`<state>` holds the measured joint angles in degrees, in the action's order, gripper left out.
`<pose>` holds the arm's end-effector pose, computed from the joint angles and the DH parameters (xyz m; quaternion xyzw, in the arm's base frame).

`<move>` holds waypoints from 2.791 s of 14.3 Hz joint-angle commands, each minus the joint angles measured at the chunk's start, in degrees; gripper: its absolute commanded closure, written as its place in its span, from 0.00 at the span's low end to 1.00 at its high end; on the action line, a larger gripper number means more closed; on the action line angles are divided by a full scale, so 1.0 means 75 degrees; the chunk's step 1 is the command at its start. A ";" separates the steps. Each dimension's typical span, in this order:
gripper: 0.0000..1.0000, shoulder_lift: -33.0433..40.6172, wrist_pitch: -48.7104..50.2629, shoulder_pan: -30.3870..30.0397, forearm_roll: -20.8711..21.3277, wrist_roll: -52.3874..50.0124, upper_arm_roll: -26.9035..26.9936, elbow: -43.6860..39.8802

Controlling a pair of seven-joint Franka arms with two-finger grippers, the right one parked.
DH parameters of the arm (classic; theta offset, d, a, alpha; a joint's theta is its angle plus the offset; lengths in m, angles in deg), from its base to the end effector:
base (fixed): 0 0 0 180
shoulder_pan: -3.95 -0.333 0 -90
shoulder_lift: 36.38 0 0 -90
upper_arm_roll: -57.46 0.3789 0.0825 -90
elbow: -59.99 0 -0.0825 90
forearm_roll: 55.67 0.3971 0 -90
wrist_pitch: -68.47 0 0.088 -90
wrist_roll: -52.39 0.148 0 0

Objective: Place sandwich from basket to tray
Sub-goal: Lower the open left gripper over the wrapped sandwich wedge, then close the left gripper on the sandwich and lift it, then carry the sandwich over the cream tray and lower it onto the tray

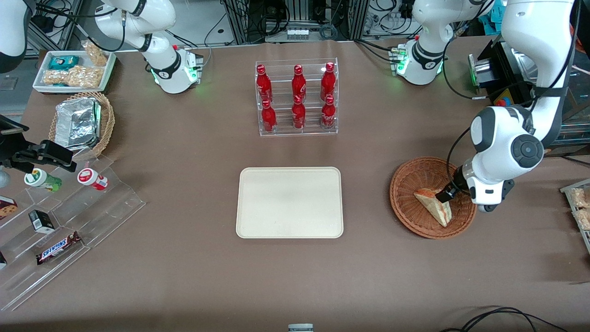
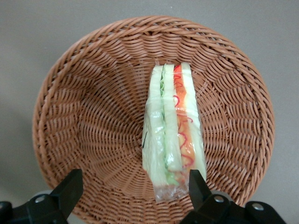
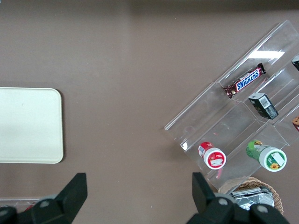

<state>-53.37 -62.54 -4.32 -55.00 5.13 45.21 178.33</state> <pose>0.6031 -0.0381 0.2965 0.9288 0.3679 -0.0425 0.0094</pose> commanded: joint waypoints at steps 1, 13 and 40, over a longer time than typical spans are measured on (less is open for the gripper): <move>0.00 -0.0031 -0.0203 0.0037 0.0017 -0.0167 -0.0007 0.0007; 0.00 -0.0534 -0.0623 0.0283 0.0029 -0.0543 -0.0042 -0.0310; 0.96 -0.2699 0.1320 0.4756 0.1550 -0.0119 -0.0406 -0.4126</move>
<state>-66.11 -53.93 28.21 -45.98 4.11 41.19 156.65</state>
